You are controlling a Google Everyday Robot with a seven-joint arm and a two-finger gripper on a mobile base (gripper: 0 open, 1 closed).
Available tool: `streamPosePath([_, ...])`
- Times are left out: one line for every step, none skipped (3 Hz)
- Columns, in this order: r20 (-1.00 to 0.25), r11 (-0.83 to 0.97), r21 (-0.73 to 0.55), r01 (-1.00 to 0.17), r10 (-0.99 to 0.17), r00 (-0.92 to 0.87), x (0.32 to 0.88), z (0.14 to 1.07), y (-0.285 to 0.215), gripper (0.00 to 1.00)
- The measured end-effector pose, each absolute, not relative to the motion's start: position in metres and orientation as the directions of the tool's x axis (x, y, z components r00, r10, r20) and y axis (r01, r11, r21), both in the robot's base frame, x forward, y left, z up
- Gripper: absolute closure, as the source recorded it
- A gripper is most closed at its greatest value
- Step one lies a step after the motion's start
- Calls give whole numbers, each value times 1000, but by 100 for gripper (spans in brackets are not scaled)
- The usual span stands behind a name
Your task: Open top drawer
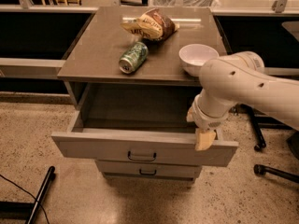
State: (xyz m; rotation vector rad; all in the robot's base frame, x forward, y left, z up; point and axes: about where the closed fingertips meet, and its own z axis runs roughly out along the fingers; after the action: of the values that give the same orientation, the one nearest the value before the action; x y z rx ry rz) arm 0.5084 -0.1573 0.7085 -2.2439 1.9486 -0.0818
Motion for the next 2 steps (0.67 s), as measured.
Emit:
streamPosePath([-69, -137, -194, -971, -986, 153, 531, 724, -152, 50])
streamPosePath([-70, -133, -208, -969, -986, 151, 554, 734, -148, 54])
